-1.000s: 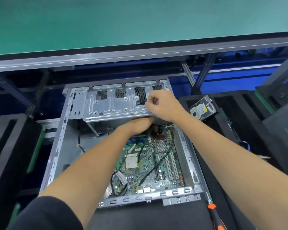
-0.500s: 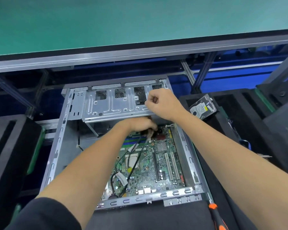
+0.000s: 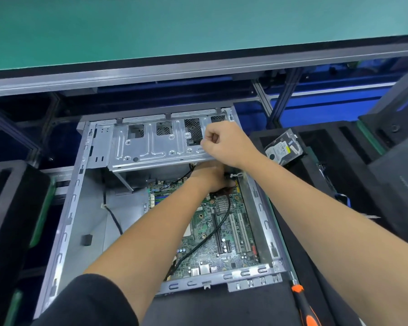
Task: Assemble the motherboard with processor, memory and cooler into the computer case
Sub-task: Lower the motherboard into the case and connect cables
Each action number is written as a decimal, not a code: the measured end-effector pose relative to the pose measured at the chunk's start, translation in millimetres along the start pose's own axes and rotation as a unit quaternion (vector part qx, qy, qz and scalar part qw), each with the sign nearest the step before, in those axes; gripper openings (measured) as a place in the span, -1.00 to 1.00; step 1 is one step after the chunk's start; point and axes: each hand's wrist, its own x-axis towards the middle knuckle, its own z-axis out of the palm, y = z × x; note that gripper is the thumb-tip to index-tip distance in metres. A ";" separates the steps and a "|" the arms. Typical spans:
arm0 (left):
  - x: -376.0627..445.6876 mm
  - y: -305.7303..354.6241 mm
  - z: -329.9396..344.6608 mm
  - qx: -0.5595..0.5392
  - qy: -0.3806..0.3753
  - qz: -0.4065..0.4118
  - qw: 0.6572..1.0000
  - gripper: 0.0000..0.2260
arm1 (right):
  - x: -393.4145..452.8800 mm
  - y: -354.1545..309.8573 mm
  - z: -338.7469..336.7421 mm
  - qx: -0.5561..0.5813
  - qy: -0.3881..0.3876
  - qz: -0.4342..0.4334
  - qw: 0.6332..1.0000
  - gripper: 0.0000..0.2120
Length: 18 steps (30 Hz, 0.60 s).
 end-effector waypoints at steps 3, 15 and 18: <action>0.8 0.7 -1.5 0.012 -0.001 -0.002 1.000 -0.65 | 0.1 -1.5 -0.2 0.001 -0.002 -0.003 1.000 -0.70; 6.0 6.6 -4.0 0.037 -0.033 -0.053 0.997 -0.65 | -1.5 -0.6 -1.7 -0.007 -0.019 -0.001 1.000 -0.78; 6.5 11.3 0.6 0.057 -0.011 -0.071 0.996 -0.66 | -1.2 0.0 -1.1 -0.015 -0.019 0.002 1.000 -0.76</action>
